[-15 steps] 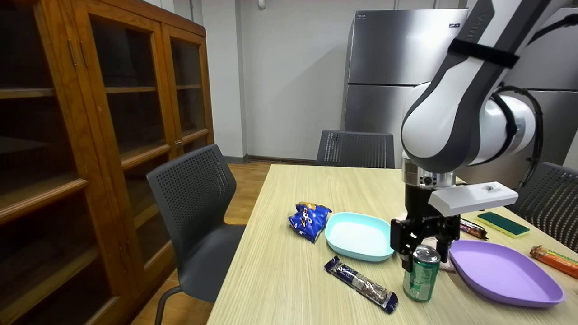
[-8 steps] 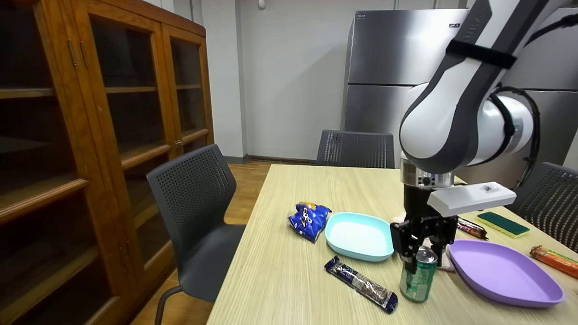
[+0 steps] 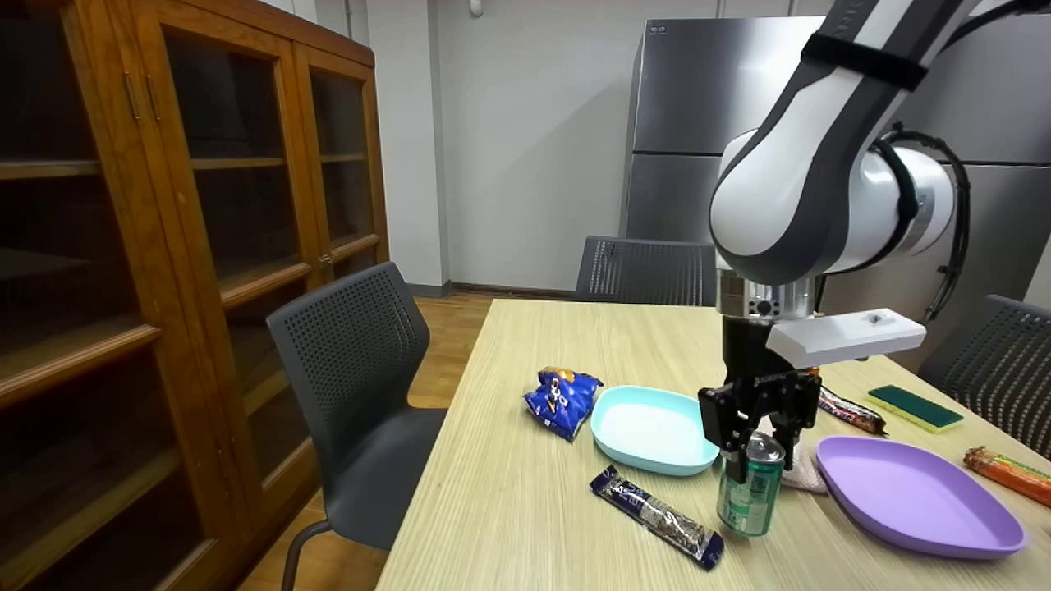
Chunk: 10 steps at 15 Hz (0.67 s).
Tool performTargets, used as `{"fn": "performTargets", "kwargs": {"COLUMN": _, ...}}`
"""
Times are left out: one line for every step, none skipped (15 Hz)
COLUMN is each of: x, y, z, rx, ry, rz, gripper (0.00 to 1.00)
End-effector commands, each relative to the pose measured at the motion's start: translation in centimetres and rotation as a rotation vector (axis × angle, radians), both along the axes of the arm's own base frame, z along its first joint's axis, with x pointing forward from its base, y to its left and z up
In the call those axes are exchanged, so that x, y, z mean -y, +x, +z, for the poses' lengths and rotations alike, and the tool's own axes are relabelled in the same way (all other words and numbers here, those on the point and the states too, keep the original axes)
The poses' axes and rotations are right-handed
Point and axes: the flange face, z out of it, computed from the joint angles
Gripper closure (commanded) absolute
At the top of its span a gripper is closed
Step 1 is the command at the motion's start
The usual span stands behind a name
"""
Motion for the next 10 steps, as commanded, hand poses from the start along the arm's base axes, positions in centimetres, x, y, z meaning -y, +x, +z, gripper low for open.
{"fn": "performTargets", "kwargs": {"x": -0.1, "y": 1.8, "z": 3.6, "rx": 0.018, "ry": -0.004, "rz": 0.004, "gripper": 0.62}}
{"fn": "performTargets", "kwargs": {"x": -0.2, "y": 2.5, "z": 4.1, "rx": 0.03, "ry": -0.003, "rz": 0.005, "gripper": 0.62}}
{"fn": "performTargets", "kwargs": {"x": -0.3, "y": 3.2, "z": 4.5, "rx": 0.042, "ry": 0.001, "rz": 0.008, "gripper": 0.62}}
{"fn": "performTargets", "kwargs": {"x": -0.5, "y": 4.1, "z": 4.8, "rx": 0.05, "ry": 0.007, "rz": 0.011, "gripper": 0.62}}
{"fn": "performTargets", "kwargs": {"x": -0.7, "y": 4.8, "z": 5.1, "rx": 0.063, "ry": 0.008, "rz": 0.011, "gripper": 0.62}}
{"fn": "performTargets", "kwargs": {"x": -0.8, "y": 5.7, "z": 5.3, "rx": 0.072, "ry": 0.012, "rz": 0.012, "gripper": 0.62}}
{"fn": "performTargets", "kwargs": {"x": -0.8, "y": 6.4, "z": 5.5, "rx": 0.083, "ry": 0.015, "rz": 0.012, "gripper": 0.62}}
{"fn": "performTargets", "kwargs": {"x": -0.9, "y": 7.4, "z": 5.4, "rx": 0.094, "ry": 0.024, "rz": 0.012, "gripper": 0.62}}
{"fn": "performTargets", "kwargs": {"x": -1.0, "y": 8.2, "z": 5.3, "rx": 0.104, "ry": 0.033, "rz": 0.013, "gripper": 0.62}}
{"fn": "performTargets", "kwargs": {"x": -1.0, "y": 8.9, "z": 5.2, "rx": 0.11, "ry": 0.039, "rz": 0.014, "gripper": 0.62}}
